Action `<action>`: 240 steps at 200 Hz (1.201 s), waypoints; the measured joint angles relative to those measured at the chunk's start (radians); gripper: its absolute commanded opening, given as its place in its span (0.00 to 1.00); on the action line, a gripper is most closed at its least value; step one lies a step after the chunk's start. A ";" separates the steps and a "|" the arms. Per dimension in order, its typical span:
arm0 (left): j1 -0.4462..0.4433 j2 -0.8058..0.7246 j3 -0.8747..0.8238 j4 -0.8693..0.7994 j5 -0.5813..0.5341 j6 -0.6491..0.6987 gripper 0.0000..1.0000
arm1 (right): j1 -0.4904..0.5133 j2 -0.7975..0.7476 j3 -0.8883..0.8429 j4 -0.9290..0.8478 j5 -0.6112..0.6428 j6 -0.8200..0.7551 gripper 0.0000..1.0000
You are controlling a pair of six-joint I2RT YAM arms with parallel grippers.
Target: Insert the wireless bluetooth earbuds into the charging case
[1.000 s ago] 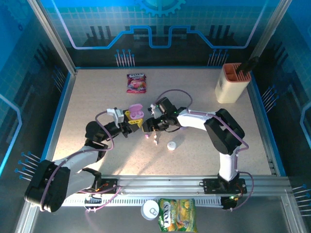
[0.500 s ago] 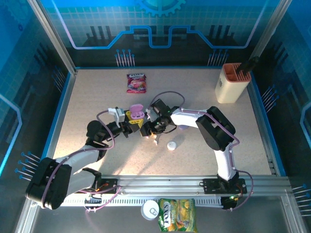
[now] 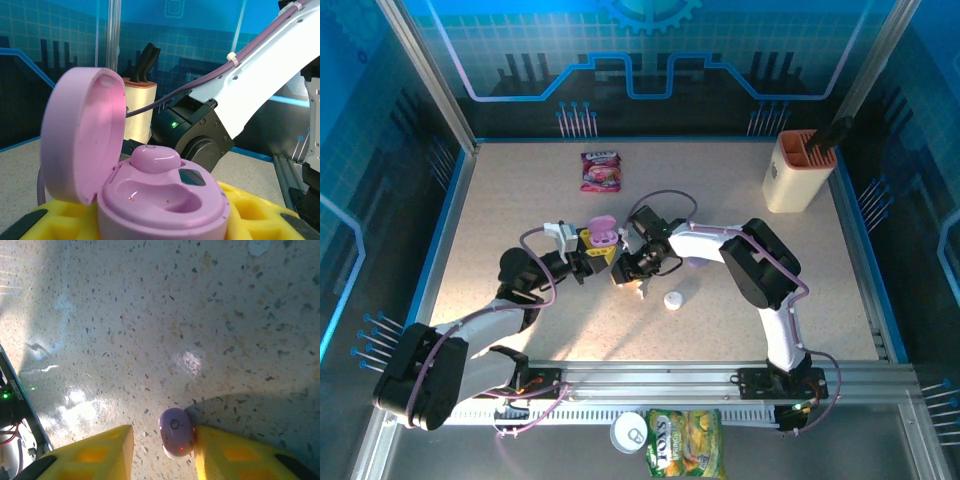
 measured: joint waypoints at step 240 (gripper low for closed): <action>-0.108 0.104 -0.009 -0.013 -0.232 0.138 0.33 | -0.134 -0.650 -0.228 0.000 0.234 0.068 0.17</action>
